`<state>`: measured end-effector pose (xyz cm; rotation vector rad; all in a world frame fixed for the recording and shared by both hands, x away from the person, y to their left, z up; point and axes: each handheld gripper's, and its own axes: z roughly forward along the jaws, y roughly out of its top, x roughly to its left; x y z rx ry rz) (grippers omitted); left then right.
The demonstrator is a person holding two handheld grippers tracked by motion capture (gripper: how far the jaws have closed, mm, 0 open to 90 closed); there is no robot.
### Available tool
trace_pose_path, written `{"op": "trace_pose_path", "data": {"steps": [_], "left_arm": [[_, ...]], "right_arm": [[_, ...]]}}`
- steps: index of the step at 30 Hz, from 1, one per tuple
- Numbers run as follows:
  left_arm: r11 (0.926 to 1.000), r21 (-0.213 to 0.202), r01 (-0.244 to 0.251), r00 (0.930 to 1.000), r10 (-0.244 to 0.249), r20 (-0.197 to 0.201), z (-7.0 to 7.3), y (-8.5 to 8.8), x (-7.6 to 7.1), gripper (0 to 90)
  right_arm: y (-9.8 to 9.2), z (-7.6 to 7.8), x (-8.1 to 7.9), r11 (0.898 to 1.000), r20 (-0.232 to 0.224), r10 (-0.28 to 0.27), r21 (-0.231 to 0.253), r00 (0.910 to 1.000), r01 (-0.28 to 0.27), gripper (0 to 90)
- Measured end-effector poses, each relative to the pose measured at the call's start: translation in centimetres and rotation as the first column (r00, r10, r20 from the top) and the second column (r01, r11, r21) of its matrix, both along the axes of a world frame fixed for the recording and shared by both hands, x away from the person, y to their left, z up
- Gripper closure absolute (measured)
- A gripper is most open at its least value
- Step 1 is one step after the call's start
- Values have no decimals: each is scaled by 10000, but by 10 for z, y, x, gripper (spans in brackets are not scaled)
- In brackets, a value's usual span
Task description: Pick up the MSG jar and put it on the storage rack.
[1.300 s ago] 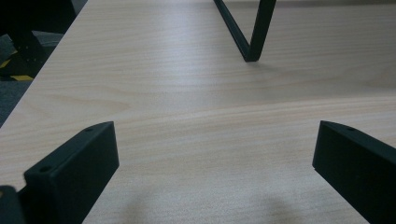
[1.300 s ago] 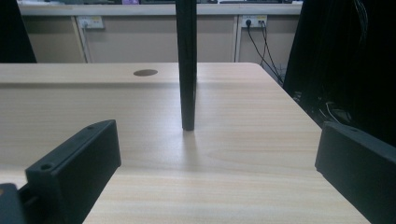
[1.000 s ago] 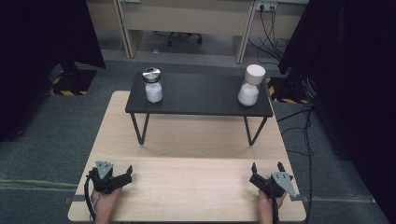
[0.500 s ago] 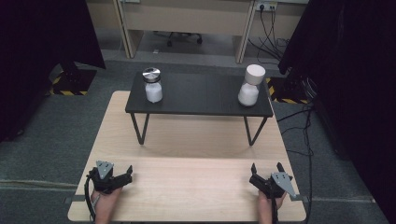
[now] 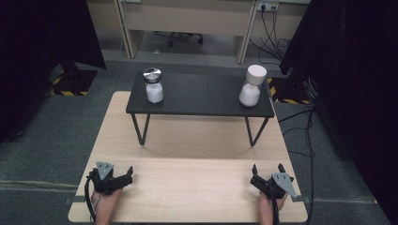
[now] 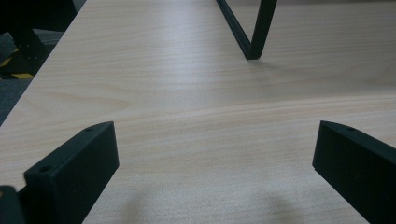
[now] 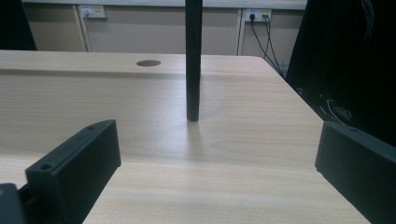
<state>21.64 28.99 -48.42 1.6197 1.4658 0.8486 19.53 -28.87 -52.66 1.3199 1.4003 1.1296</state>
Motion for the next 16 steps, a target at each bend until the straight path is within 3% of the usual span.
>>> {"op": "trace_pose_path", "data": {"steps": [9,16], "left_arm": [[10000,-56,-47,10000,47,46,0,0,-1,0],[10000,37,8,10000,-8,85,-1,-1,-1,0]], "right_arm": [[0,1,0,10000,-76,30,-87,10000,-31,2],[-2,-2,-2,9999,125,32,157,9999,-34,2]]}}
